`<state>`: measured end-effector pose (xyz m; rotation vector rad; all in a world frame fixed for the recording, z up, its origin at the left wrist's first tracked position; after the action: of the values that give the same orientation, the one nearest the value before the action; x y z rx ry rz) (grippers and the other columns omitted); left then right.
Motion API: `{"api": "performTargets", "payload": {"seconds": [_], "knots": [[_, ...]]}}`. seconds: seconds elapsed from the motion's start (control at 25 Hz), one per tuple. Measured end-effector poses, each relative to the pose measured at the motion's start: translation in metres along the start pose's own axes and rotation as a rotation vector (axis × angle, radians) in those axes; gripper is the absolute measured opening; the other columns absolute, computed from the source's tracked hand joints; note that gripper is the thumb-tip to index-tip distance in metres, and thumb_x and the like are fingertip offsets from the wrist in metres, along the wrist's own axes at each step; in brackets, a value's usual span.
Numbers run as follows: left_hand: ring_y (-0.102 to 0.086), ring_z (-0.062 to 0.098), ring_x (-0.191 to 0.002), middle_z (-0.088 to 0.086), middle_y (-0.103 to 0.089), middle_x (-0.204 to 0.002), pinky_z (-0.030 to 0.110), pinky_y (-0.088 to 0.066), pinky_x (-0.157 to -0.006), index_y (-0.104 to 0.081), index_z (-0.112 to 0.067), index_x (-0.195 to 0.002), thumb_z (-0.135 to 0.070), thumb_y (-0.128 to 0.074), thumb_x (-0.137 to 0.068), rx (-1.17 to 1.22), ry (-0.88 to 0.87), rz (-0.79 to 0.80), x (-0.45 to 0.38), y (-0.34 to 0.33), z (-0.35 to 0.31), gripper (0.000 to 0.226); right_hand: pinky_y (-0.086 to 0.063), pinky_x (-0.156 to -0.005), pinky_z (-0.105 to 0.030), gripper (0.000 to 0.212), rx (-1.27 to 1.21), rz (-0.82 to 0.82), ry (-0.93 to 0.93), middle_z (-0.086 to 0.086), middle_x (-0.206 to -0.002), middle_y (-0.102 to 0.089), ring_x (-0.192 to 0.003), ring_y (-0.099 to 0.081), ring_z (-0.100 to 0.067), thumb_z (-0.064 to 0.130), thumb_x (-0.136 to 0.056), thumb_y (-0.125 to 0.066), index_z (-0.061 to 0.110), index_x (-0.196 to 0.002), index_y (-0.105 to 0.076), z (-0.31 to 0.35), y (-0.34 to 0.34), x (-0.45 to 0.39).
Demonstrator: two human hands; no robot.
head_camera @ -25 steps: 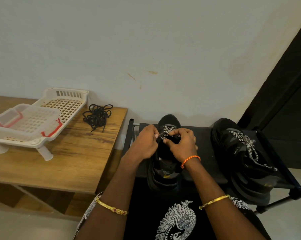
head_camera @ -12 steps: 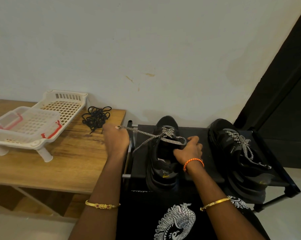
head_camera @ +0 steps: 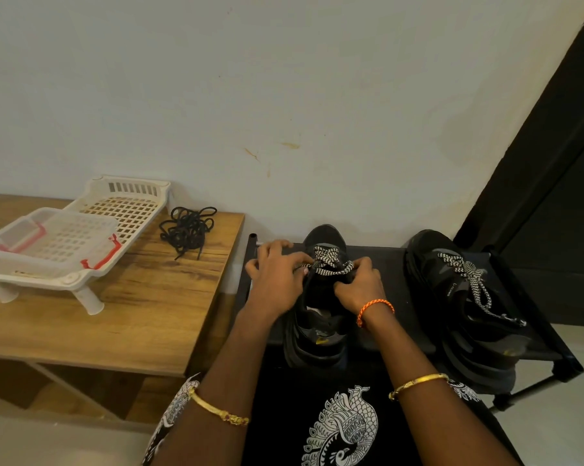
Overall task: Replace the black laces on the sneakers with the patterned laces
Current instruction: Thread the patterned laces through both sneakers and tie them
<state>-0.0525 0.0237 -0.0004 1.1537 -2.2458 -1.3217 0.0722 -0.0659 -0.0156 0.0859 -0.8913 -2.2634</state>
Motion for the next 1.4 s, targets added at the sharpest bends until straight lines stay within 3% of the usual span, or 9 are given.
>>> {"api": "performTargets", "payload": {"seconds": [0.16, 0.36, 0.48, 0.64, 0.76, 0.88, 1.0, 1.16, 1.4], "knots": [[-0.029, 0.014, -0.128, -0.007, -0.043, -0.130, 0.040, -0.019, -0.101, -0.069, -0.032, -0.104, -0.025, -0.061, -0.090, -0.067, 0.067, -0.120, -0.002, 0.005, 0.001, 0.018, -0.046, -0.095, -0.040, 0.046, 0.020, 0.023, -0.021, -0.015, -0.128, -0.040, -0.115, -0.047, -0.033, 0.006, -0.079, -0.061, 0.010, -0.121, -0.042, -0.002, -0.001, -0.002], [-0.042, 0.020, -0.119, -0.001, -0.056, -0.121, 0.045, -0.026, -0.100, -0.070, -0.027, -0.104, -0.027, -0.065, -0.085, -0.158, 0.440, -0.243, 0.007, 0.029, 0.023, 0.019, -0.047, -0.092, -0.038, 0.045, -0.025, 0.045, -0.085, -0.015, -0.130, -0.038, -0.114, -0.048, -0.034, 0.006, -0.081, -0.060, 0.010, -0.122, -0.041, -0.001, -0.002, -0.001], [-0.051, 0.019, -0.102, -0.002, -0.064, -0.093, 0.043, -0.025, -0.098, -0.070, -0.022, -0.082, -0.027, -0.064, -0.081, -0.157, 0.531, -0.148, 0.007, 0.029, 0.022, 0.008, -0.047, -0.093, -0.038, 0.046, -0.043, 0.053, -0.100, -0.016, -0.131, -0.037, -0.115, -0.048, -0.034, 0.006, -0.082, -0.060, 0.010, -0.123, -0.040, 0.000, -0.002, -0.001], [-0.048, 0.009, -0.068, -0.004, -0.058, -0.062, 0.041, -0.031, -0.096, -0.064, -0.013, -0.065, -0.030, -0.052, -0.086, -0.009, 0.456, 0.038, 0.004, 0.024, 0.020, 0.030, -0.046, -0.088, -0.034, 0.046, -0.048, 0.060, -0.103, -0.016, -0.130, -0.036, -0.111, -0.049, -0.033, 0.006, -0.082, -0.060, 0.010, -0.124, -0.040, -0.002, 0.002, -0.002], [-0.056, 0.010, -0.079, 0.000, -0.064, -0.086, 0.029, -0.044, -0.080, -0.062, -0.013, -0.093, -0.019, -0.059, -0.089, 0.141, 0.292, 0.089, 0.000, 0.021, 0.018, 0.008, -0.044, -0.086, -0.033, 0.048, -0.001, 0.084, -0.077, -0.015, -0.130, -0.037, -0.112, -0.049, -0.032, 0.009, -0.082, -0.062, 0.012, -0.125, -0.040, -0.002, 0.003, -0.003], [-0.060, 0.012, -0.096, 0.001, -0.064, -0.109, 0.025, -0.042, -0.086, -0.041, -0.017, -0.136, -0.009, -0.062, -0.089, 0.244, 0.185, 0.248, -0.004, 0.010, 0.012, 0.052, -0.047, -0.089, -0.034, 0.041, -0.008, 0.091, -0.045, -0.014, -0.128, -0.041, -0.111, -0.050, -0.030, 0.012, -0.082, -0.063, 0.015, -0.118, -0.044, -0.002, 0.004, -0.006], [-0.054, 0.004, -0.073, -0.005, -0.060, -0.083, 0.029, -0.047, -0.081, -0.049, -0.014, -0.126, -0.007, -0.059, -0.090, 0.300, 0.145, 0.170, -0.010, 0.010, 0.009, 0.037, -0.049, -0.088, -0.033, 0.026, -0.066, 0.042, 0.057, -0.010, -0.121, -0.050, -0.107, -0.053, -0.024, 0.012, -0.081, -0.065, 0.021, -0.100, -0.049, 0.001, 0.007, -0.003], [-0.068, 0.004, -0.080, 0.005, -0.072, -0.091, 0.013, -0.051, -0.074, -0.062, -0.005, -0.115, -0.001, -0.053, -0.093, 0.898, 0.165, 0.123, -0.005, 0.031, -0.010, 0.024, -0.051, -0.076, -0.019, 0.013, -0.306, -0.114, 0.331, -0.002, -0.094, -0.066, -0.088, -0.062, -0.013, 0.006, -0.083, -0.064, 0.019, -0.082, -0.062, 0.024, 0.016, 0.016], [-0.063, 0.014, -0.107, 0.001, -0.068, -0.117, 0.022, -0.052, -0.088, -0.061, -0.004, -0.122, -0.002, -0.043, -0.098, 1.167, 0.066, 0.235, 0.004, 0.041, -0.035, 0.031, -0.054, -0.072, -0.021, 0.017, -0.847, 0.357, 0.215, 0.000, -0.077, -0.071, -0.075, -0.068, -0.009, 0.003, -0.086, -0.061, 0.010, -0.102, -0.060, 0.045, 0.012, 0.036]]}}
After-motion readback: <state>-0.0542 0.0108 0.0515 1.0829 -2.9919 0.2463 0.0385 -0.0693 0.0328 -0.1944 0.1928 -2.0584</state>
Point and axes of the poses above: each hand's wrist, its own x-axis away from the middle knuckle, its own y-axis out of the back of the hand, z = x × y, the point moved 2 cm from there along -x, towards the middle knuckle
